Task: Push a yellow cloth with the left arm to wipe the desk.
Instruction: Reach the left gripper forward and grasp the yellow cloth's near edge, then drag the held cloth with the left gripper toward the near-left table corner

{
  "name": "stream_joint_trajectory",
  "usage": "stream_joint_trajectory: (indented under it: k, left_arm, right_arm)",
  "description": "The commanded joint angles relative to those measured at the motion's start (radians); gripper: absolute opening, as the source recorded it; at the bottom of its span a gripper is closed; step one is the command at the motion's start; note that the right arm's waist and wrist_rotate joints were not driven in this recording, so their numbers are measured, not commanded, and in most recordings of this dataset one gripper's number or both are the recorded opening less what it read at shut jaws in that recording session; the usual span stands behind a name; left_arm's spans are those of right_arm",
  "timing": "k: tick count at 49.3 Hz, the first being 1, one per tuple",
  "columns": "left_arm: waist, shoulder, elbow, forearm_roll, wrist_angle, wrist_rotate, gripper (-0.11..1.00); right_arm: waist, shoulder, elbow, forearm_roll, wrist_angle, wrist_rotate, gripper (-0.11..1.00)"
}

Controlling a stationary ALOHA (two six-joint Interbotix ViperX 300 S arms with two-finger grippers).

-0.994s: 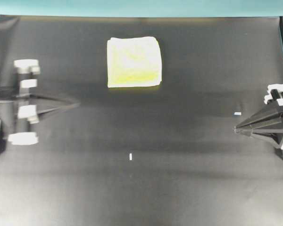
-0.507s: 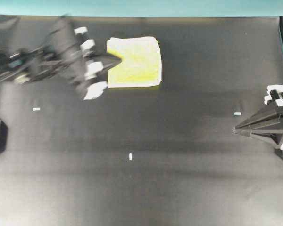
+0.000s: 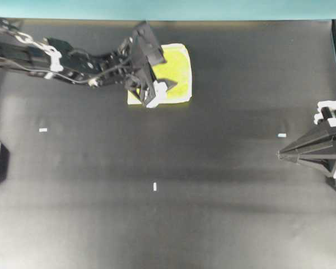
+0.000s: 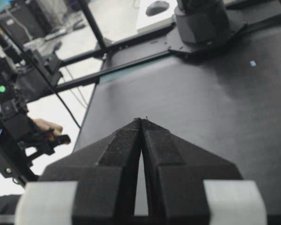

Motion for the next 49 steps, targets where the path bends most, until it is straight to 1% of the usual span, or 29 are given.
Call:
stream_joint_trajectory:
  k: [1,8,14,21,25,32,40,49]
  left_arm:
    - [0.005,0.009,-0.003,0.003,-0.002,0.0,0.83]
    - [0.006,0.005,0.035,0.003,0.006,0.002,0.83]
    - [-0.005,-0.018,0.089,0.003,0.006,0.002,0.83]
    - [-0.032,-0.069,0.173,0.003,-0.005,0.002,0.83]
    - [-0.061,-0.106,0.224,0.003,-0.014,0.002,0.83]
    - [-0.141,-0.17,0.316,0.003,-0.032,-0.002,0.83]
    - [-0.258,-0.229,0.425,0.003,-0.037,-0.003,0.83]
    - [-0.39,-0.268,0.502,0.003,-0.04,-0.02,0.83]
  right_arm:
    - [0.0,0.005,-0.009,0.0,-0.005,0.0,0.0]
    - [0.0,0.003,-0.009,0.0,-0.005,0.0,0.0]
    - [0.0,0.005,-0.009,0.0,-0.005,0.002,0.0]
    - [0.0,0.005,-0.009,-0.002,-0.005,0.0,0.0]
    - [0.0,0.005,-0.009,0.0,-0.005,0.002,0.0]
    - [0.0,0.003,-0.009,0.0,-0.005,0.0,0.0]
    - [0.0,0.003,-0.009,-0.002,-0.006,0.002,0.0]
    - [0.0,0.003,-0.009,0.0,-0.011,0.0,0.0]
